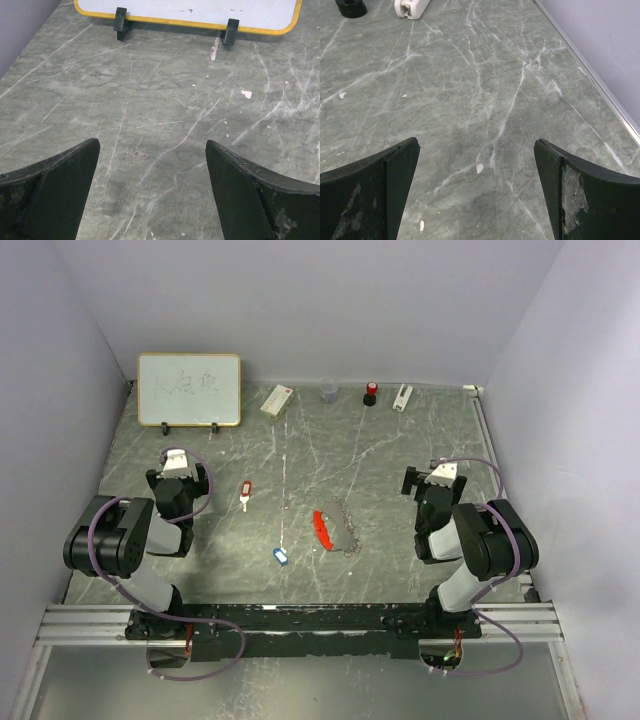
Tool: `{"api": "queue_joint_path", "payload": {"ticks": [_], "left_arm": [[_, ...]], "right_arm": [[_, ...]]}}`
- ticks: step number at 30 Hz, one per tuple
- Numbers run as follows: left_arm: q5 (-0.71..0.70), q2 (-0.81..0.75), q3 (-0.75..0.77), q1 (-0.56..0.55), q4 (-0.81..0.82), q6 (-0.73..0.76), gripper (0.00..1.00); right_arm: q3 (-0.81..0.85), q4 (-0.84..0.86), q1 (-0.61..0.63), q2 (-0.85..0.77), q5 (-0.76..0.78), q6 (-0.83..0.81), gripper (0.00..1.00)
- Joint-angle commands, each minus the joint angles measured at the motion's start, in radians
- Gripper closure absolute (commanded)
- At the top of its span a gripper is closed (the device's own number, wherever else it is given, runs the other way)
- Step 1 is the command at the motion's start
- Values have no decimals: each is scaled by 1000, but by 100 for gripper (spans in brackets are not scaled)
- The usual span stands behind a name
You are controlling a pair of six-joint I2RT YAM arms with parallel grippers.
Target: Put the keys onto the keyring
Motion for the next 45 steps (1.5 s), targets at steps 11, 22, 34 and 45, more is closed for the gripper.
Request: {"api": "queue_joint_path", "payload": {"ticks": [11,22,34,45], "left_arm": [[54,-341,249,-16,-546,-85,2],[440,-638,385,-19,-901,-454,2],[534,-745,332,-22,-893,-549,2],[379,-798,234,-245,-963,-496,6]], "right_arm": [[225,-552,115,-376,149,0,0],[526,-1269,239,-660,-166,232,0],[408,-1351,245,-763,-324,352,0],[273,-1351,482,-635,-188,428,7]]}}
